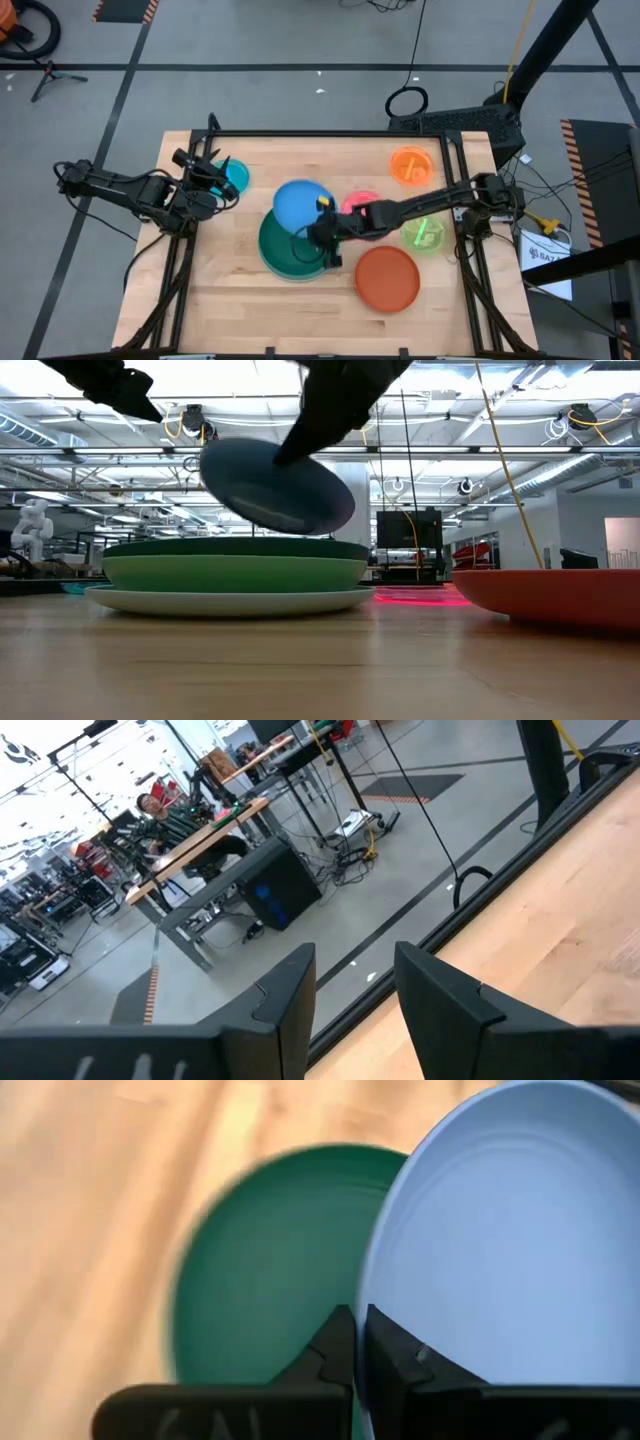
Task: Stack plastic plates
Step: Stack the dark blue plate on top of the dark green plate
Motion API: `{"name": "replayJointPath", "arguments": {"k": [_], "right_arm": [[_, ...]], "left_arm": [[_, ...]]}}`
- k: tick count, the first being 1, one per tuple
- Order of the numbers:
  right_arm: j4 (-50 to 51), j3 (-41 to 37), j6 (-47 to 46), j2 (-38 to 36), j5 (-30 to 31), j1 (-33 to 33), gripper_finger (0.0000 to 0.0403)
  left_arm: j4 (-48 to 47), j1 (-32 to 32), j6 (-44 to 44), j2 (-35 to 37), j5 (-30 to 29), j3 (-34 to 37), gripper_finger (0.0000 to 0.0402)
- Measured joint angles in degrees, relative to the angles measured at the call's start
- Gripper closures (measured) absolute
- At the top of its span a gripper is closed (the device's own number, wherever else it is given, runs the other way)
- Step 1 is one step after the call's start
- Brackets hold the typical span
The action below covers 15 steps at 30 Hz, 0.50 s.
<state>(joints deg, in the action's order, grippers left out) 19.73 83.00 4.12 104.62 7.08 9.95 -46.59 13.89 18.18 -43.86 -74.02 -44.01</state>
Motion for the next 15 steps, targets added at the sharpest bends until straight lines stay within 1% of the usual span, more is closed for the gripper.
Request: {"name": "replayJointPath", "arguments": {"k": [3,7,10,15], "right_arm": [[-1.1,0.0,-0.7,0.3,-1.6,2.1,0.0402],[-1.8,0.0,-1.5,0.5,-1.3,4.3,0.0399],[-1.7,0.0,-3.4,0.8,-1.2,5.2,0.0397],[-2.3,0.0,-4.1,1.9,-1.1,5.6,0.0396]], "left_arm": [[0.0,0.0,0.0,0.0,0.0,0.0,0.0257],[0.0,0.0,0.1,0.0,0.2,0.0,0.0257],[0.1,0.0,0.1,0.0,0.6,0.0,0.0257],[0.1,0.0,0.3,0.0,0.7,0.0,0.0257]]}}
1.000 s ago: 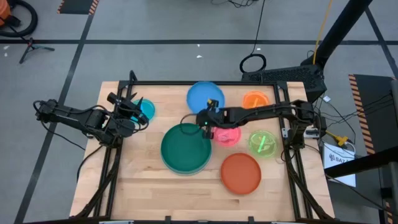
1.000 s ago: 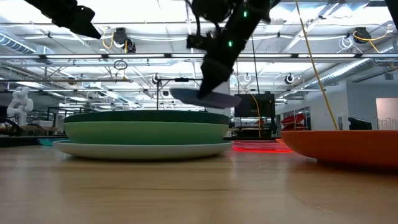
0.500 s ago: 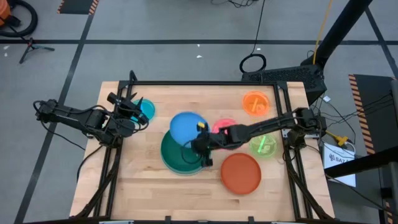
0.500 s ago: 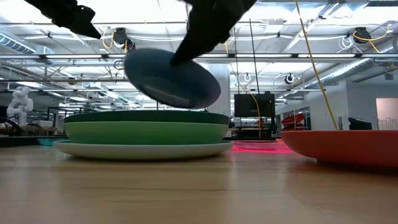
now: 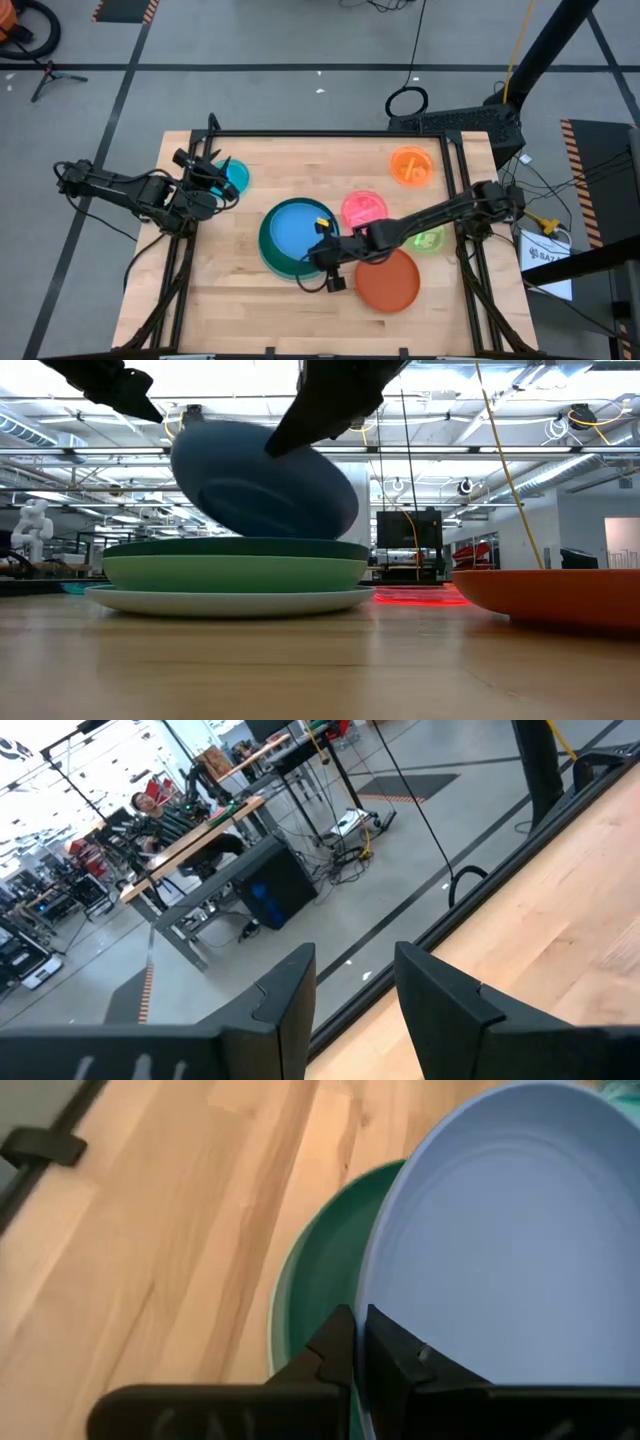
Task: Stack plastic plates
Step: Stack the dark blue plate on top of the dark green plate, then stack the orange plate on top of the dark blue plate
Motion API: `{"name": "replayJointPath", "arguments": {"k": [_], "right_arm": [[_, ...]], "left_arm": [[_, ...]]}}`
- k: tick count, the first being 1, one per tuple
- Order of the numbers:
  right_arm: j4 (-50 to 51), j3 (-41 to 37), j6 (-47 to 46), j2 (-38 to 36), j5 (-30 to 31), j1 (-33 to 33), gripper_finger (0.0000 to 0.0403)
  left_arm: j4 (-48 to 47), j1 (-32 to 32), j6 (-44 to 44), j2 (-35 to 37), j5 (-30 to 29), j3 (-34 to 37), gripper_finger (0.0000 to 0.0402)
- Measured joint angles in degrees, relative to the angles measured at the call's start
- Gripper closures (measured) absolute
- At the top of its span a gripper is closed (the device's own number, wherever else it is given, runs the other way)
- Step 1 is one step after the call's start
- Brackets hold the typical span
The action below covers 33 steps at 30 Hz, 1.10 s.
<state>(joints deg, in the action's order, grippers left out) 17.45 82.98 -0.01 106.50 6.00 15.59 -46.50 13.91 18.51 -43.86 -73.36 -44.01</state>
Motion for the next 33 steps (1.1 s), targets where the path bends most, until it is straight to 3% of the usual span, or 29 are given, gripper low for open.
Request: {"name": "replayJointPath", "arguments": {"k": [18,33], "right_arm": [[-2.8,0.0,-0.4,4.1,0.4,-0.2,0.0382],[-2.4,0.0,-2.6,4.0,1.9,-0.3,0.0308]], "left_arm": [[0.0,0.0,0.0,0.0,1.5,0.0,0.0257],[0.0,0.0,0.0,0.0,1.5,0.0,0.0257]]}}
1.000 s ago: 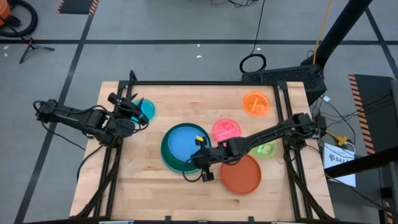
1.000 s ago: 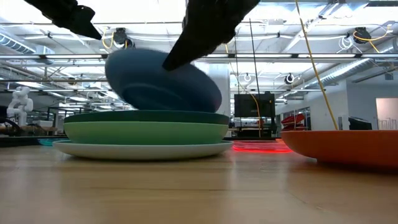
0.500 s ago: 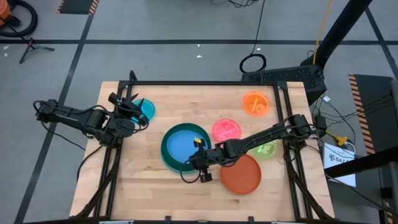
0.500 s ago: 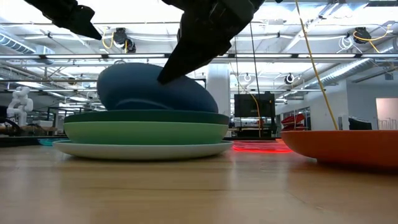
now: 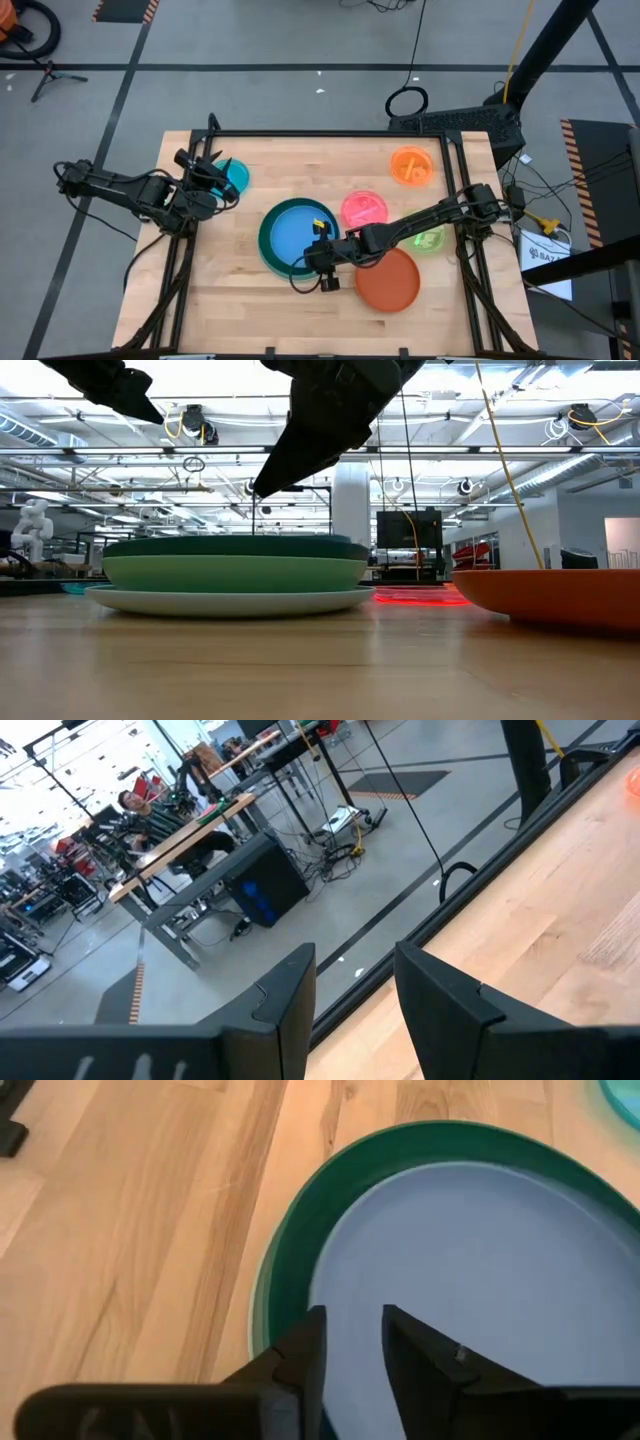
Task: Stack plastic plates
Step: Stack the orange plate on top of the dark blue plate
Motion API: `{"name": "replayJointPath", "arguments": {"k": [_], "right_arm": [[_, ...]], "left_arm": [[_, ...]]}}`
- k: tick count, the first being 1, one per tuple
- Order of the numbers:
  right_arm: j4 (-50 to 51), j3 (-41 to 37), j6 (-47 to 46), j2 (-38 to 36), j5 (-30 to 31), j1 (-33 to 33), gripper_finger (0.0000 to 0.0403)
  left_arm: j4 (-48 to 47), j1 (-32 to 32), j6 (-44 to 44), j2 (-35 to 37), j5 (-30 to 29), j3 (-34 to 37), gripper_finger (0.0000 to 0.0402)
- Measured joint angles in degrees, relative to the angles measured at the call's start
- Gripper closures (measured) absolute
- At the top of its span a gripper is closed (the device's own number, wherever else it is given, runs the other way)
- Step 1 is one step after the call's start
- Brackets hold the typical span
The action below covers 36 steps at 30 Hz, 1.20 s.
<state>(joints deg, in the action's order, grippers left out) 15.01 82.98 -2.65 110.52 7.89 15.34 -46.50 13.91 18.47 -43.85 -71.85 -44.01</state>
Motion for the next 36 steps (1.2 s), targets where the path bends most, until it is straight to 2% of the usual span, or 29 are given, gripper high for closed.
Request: {"name": "replayJointPath", "arguments": {"k": [4,9,16,20,24,31,36], "right_arm": [[1.9,0.0,-1.5,-1.5,-0.5,0.0,0.0299],[11.2,0.0,-2.7,-4.8,-0.6,0.1,0.0298],[27.2,0.0,-7.3,-8.9,-0.6,0.8,0.0298],[33.3,0.0,-9.2,-9.9,-0.8,2.2,0.0298],[38.0,-0.1,-10.4,-10.0,-0.7,4.8,0.0298],[40.5,-1.8,-13.3,-11.6,0.3,8.0,0.0298],[33.8,-12.5,-14.3,-18.2,1.8,8.4,0.0298]], "left_arm": [[0.0,0.0,0.1,0.0,0.0,0.0,0.0257],[0.0,0.0,1.2,0.0,0.1,0.0,0.0257],[0.1,0.0,1.3,0.0,5.3,0.0,0.0257],[0.0,0.0,0.5,0.0,8.6,0.0,0.0257],[0.1,0.0,0.7,0.0,9.3,0.0,0.0257],[0.1,0.0,0.8,0.0,9.3,0.0,0.0257],[0.1,0.0,1.4,0.0,9.3,0.0,0.0257]]}}
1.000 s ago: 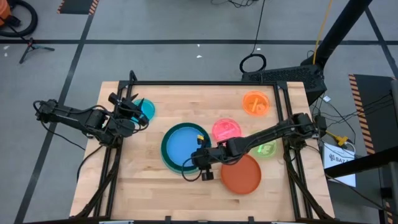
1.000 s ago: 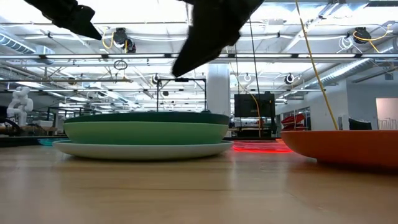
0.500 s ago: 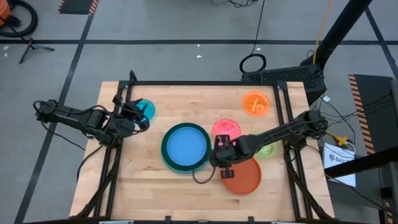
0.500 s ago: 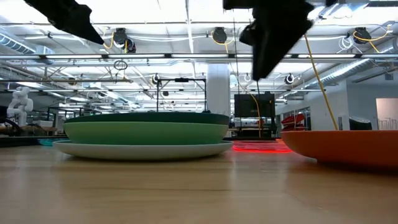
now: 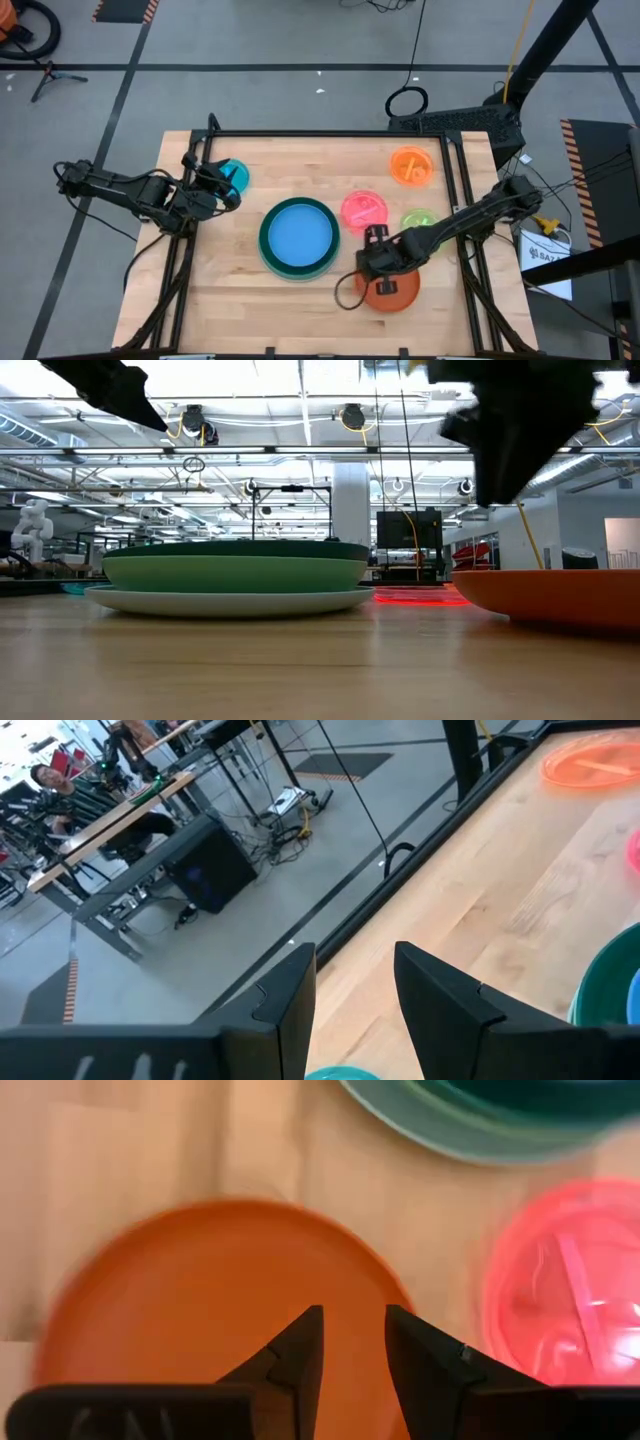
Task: Stack plastic plates
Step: Stack the orange plate on top of the dark blue plate
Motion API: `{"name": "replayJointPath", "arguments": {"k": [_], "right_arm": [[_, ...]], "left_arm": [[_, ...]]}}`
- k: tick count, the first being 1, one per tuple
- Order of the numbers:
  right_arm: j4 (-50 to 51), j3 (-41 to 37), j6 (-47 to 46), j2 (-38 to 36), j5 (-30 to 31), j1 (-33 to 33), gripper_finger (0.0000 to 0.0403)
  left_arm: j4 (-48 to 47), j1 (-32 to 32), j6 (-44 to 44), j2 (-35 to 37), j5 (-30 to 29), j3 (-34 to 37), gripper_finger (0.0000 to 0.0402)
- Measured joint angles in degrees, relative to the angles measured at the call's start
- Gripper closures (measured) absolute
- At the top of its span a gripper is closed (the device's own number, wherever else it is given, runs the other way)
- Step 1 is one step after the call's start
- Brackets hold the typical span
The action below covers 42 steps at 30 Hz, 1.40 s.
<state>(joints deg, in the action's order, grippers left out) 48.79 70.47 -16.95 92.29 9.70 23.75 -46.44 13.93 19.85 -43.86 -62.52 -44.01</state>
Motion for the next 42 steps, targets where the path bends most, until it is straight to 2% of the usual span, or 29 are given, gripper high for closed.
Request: {"name": "replayJointPath", "arguments": {"k": [7,12,23,35,42], "right_arm": [[-8.2,-20.4,-14.1,-14.5,3.7,-0.1,0.0298],[-11.5,-27.3,-20.9,-20.2,3.8,-0.1,0.029],[-17.3,-31.8,-21.4,-17.2,7.3,-0.2,0.0244],[-19.2,-32.0,-21.4,-16.2,8.6,-1.6,0.0243],[-26.4,-33.9,-21.3,-13.2,7.9,-1.6,0.0243]], "left_arm": [[0.0,0.0,0.5,0.0,0.0,0.0,0.0257],[0.0,0.0,0.5,0.0,0.0,0.0,0.0257],[0.0,0.0,1.3,0.0,-0.3,0.0,0.0257],[0.0,0.0,-0.1,0.0,-0.4,0.0,0.0257],[0.0,0.0,-0.2,0.0,-0.4,0.0,0.0257]]}}
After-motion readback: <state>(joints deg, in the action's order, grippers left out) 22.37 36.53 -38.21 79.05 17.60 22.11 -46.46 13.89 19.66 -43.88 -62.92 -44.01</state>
